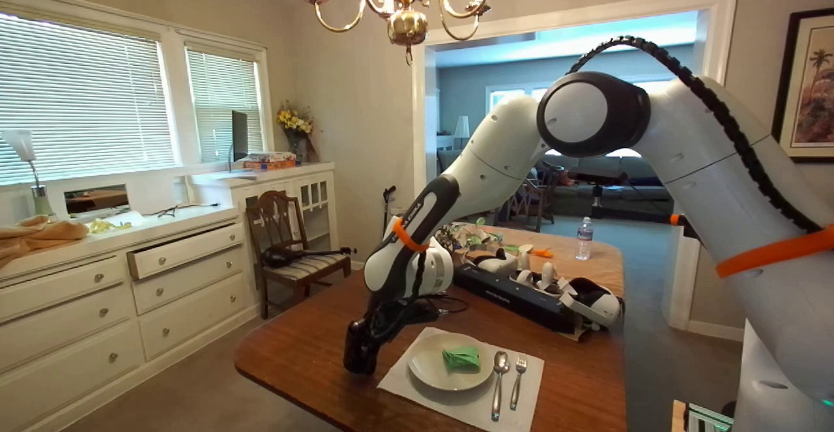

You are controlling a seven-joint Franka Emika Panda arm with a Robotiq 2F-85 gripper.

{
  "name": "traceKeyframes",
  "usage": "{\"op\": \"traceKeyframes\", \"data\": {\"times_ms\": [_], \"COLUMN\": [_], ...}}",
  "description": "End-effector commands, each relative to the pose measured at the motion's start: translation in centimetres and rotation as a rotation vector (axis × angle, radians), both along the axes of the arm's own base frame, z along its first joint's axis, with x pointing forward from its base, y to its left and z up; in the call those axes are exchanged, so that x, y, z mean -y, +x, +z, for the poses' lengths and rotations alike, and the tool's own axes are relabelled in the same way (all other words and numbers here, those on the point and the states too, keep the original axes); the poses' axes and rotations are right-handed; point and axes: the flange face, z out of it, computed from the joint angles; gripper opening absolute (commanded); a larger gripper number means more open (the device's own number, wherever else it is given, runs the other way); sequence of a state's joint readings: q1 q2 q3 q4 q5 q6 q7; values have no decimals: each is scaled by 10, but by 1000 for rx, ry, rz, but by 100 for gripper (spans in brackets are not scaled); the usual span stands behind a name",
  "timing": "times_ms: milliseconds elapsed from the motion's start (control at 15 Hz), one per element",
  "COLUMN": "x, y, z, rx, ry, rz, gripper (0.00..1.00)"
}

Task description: Move the cup to the left

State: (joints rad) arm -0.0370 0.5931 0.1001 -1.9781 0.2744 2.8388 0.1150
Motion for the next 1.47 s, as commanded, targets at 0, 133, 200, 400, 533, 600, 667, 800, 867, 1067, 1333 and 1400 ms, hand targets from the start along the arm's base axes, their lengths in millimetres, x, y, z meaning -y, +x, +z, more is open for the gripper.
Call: {"op": "traceKeyframes", "data": {"times_ms": [0, 133, 200, 400, 533, 600, 667, 800, 867, 1067, 1333, 1400], "x": [-4, -4, -4, -7, -8, -8, -8, -9, -8, -9, -7, -6], "y": [19, 23, 25, 27, 28, 28, 27, 26, 26, 26, 27, 28], "z": [-9, -14, -16, -24, -28, -30, -31, -32, -33, -32, -25, -22], "rx": [57, 59, 60, 56, 48, 48, 46, 42, 43, 45, 55, 58], "ry": [-11, -15, -19, -23, -31, -37, -40, -53, -60, -75, -97, -101], "rz": [43, 60, 70, 94, 112, 119, 125, 139, 147, 167, 178, 180], "gripper": [5, 5, 5, 5, 5, 5, 5, 5, 5, 45, 68, 75]}}
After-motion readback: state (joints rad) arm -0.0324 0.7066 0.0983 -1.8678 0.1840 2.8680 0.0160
